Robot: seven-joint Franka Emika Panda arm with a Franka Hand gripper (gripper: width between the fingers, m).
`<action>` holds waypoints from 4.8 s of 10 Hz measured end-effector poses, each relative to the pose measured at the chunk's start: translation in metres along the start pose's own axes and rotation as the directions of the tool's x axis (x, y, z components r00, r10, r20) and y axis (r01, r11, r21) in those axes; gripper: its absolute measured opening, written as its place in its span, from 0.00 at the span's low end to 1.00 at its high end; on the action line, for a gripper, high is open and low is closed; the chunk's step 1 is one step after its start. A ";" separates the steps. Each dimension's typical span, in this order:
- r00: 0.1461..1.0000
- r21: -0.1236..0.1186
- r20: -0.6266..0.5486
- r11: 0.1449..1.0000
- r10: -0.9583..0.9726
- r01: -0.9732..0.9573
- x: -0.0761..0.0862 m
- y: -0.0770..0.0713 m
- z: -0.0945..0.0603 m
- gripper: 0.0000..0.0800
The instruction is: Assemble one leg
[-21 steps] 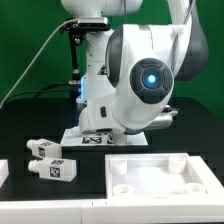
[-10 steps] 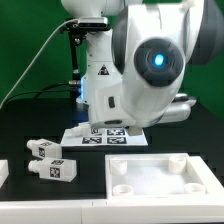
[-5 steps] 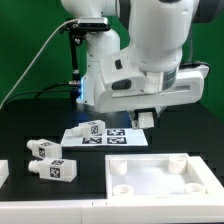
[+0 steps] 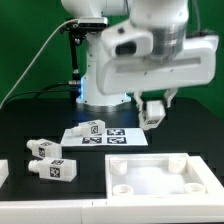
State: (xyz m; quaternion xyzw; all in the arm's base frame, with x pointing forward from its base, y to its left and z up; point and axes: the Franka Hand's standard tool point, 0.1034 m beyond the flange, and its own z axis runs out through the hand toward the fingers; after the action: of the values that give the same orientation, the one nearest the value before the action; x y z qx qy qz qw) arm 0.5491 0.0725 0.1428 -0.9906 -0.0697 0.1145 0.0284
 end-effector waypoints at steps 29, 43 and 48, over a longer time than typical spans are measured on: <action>0.728 -0.066 -0.684 0.998 -0.045 -0.001 0.090 -0.026 0.018 0.36; 0.774 -0.050 -0.633 0.999 -0.027 -0.007 0.092 -0.026 0.026 0.78; 0.944 -0.004 -0.329 1.000 0.012 -0.015 0.110 -0.018 0.029 0.81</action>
Offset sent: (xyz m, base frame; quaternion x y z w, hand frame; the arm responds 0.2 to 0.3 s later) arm 0.0000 0.0000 0.0000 0.0000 0.1938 0.0000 0.9810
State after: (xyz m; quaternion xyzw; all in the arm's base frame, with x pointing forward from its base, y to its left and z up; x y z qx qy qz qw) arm 0.6459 0.1075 0.0915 -0.9963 -0.0576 -0.0525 0.0355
